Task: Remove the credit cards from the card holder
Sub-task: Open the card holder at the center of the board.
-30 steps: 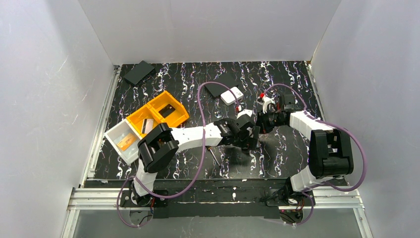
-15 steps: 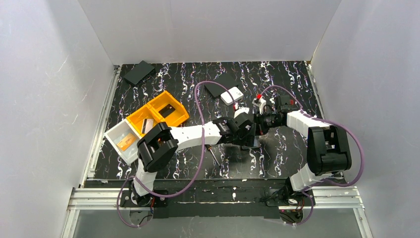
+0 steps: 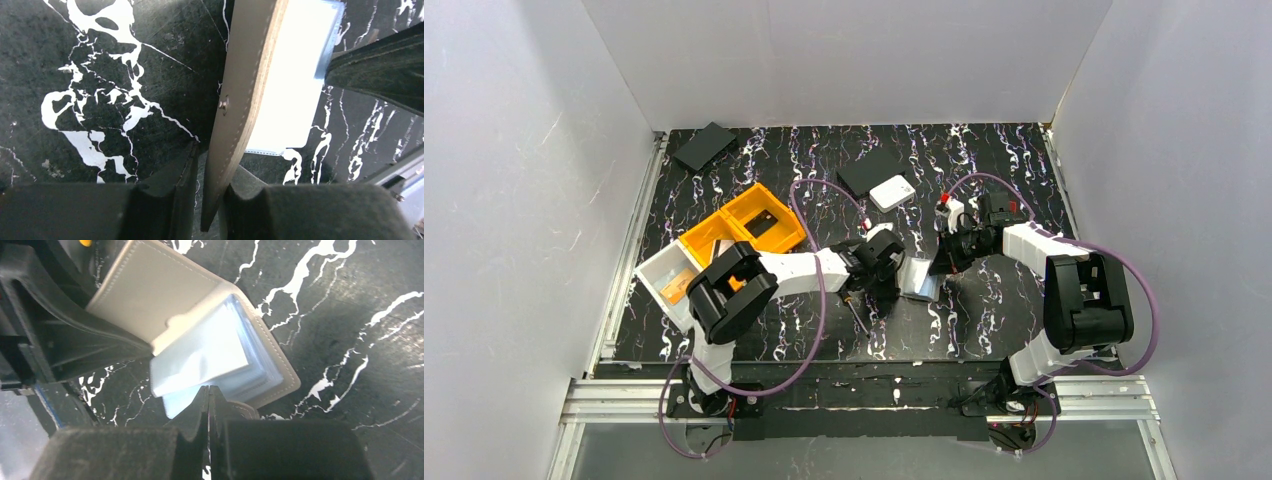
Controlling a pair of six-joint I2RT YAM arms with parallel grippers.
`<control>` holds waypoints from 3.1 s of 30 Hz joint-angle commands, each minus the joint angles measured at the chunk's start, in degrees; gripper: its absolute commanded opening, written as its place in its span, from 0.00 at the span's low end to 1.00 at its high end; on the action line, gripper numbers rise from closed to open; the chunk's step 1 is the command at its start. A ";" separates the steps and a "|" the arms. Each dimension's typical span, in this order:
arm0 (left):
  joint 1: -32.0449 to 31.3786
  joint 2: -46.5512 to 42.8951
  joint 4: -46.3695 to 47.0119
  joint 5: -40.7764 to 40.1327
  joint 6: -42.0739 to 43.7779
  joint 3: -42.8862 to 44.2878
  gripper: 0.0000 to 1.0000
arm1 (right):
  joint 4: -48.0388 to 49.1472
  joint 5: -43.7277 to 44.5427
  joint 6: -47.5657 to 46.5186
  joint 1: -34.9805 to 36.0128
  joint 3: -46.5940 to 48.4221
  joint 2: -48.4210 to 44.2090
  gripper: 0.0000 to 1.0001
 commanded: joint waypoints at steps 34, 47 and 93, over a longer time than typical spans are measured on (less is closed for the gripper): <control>3.16 -7.05 -1.36 8.67 13.61 -0.60 0.87 | -3.35 -4.03 -0.67 7.58 11.41 8.38 0.18; 2.04 -30.25 8.98 11.84 4.19 -15.36 0.59 | -0.60 3.82 1.63 16.52 11.68 14.08 0.18; 4.34 -7.91 10.41 4.48 3.75 -12.37 0.16 | 1.04 11.79 0.07 8.77 2.97 -0.50 0.37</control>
